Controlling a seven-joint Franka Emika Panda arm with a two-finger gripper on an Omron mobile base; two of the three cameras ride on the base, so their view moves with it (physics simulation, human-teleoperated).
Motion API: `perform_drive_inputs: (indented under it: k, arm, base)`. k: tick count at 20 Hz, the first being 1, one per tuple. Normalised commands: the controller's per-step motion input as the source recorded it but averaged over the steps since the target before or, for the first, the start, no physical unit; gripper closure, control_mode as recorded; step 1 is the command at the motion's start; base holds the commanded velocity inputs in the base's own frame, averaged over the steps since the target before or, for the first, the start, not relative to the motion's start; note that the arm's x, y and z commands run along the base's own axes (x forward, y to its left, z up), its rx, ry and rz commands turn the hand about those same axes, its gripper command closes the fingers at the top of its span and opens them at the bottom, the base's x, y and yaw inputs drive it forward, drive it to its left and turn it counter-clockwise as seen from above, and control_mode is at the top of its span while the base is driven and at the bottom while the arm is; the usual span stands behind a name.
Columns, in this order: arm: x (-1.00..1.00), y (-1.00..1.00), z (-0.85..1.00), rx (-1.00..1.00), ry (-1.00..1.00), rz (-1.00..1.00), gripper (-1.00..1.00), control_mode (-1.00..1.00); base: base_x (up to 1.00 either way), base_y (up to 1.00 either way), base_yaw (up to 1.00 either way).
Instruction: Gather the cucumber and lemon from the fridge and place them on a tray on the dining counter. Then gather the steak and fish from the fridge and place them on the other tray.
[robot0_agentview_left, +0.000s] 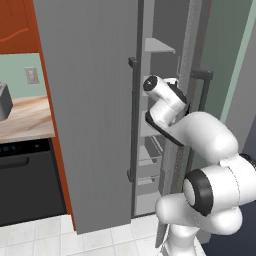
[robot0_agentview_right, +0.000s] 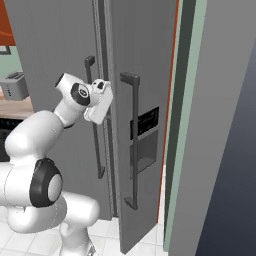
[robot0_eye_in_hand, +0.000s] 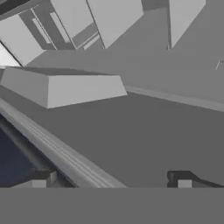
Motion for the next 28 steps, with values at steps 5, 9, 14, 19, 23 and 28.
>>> perform_drive_inputs:
  k: [5,9,14,19,23,28]
  arm:
    - [-0.46,-0.6,0.16,-0.01,0.0,-0.05,-1.0,-1.0]
    - [-0.19,-0.76,0.19,0.0,0.02,-0.04,-1.0,-1.0]
    - [-0.05,-0.78,0.19,0.0,0.04,-0.01,-1.0,-1.0]
    - [-0.01,-0.74,0.15,0.0,0.03,0.0,-1.0,-1.0]
    - [0.0,-0.71,0.14,0.0,0.04,0.0,-1.0,-1.0]
    - [0.0,-0.65,0.09,0.0,0.04,0.0,-1.0,-1.0]
  base:
    - [0.0,0.0,0.0]
    - [0.0,0.0,0.0]
    - [0.0,0.0,0.0]
    - [0.0,0.0,0.0]
    - [0.0,0.0,0.0]
    - [0.0,0.0,0.0]
